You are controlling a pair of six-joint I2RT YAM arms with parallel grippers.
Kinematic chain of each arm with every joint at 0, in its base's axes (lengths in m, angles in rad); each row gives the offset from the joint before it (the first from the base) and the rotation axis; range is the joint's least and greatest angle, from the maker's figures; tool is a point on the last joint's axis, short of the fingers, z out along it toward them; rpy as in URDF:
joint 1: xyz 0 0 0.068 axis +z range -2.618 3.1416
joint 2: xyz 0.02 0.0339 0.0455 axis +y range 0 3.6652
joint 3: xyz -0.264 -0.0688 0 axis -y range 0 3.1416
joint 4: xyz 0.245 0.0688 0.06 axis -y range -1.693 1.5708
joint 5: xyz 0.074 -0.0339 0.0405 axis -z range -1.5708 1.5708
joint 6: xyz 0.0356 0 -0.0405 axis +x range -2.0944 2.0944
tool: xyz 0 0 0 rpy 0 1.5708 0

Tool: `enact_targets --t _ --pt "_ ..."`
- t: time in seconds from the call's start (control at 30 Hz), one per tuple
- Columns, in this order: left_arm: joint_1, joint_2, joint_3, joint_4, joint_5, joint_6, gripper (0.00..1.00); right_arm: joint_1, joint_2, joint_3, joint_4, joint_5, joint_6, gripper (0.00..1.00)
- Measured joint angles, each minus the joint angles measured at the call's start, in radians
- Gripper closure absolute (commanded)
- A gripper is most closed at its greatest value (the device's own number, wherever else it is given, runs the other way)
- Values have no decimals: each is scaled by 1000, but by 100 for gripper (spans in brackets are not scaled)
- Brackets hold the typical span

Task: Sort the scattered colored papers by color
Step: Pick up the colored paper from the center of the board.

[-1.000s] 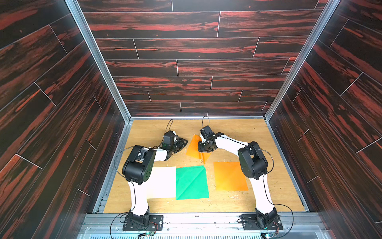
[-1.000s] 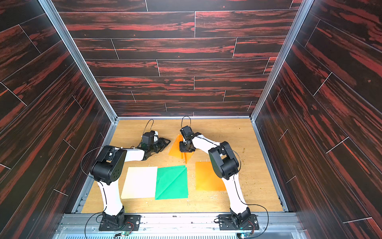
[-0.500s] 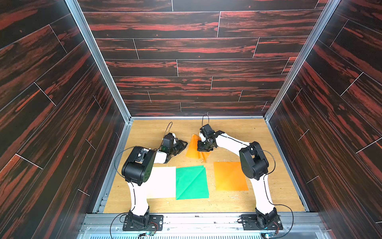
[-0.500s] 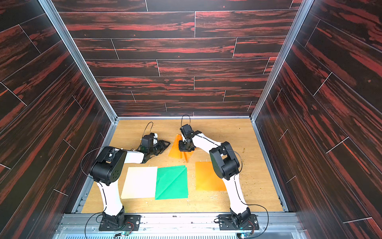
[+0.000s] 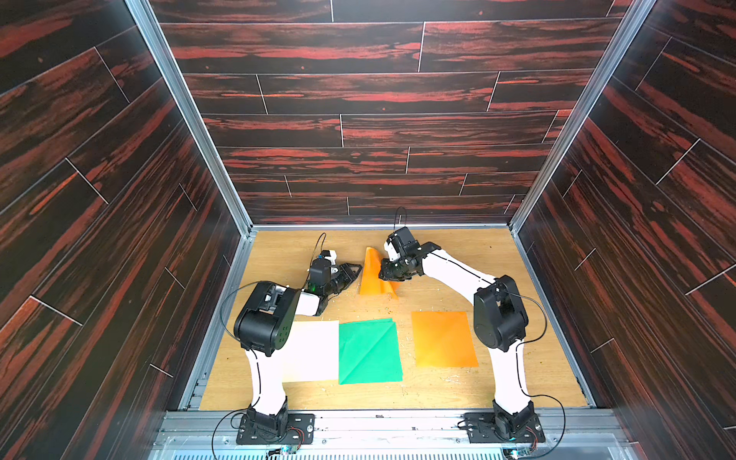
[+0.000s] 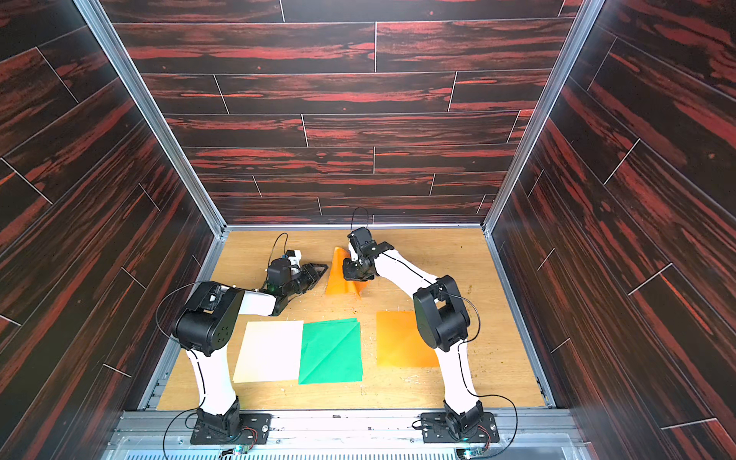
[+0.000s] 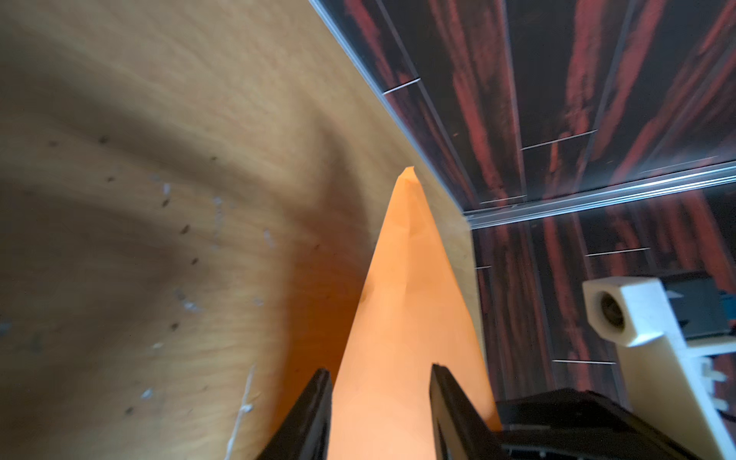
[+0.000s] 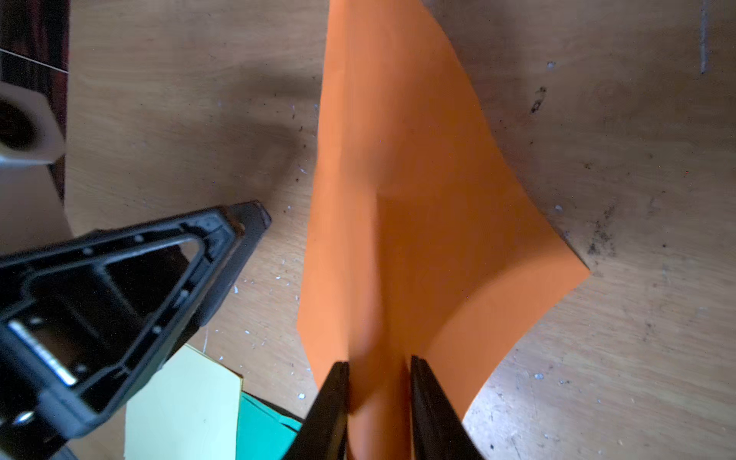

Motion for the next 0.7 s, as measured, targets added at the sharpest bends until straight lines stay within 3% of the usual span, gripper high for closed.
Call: enact_targets --t 0.7 --pt "47 82 -16 290 236 -100 55 0 -27 -7 -8 -96 -31 69"
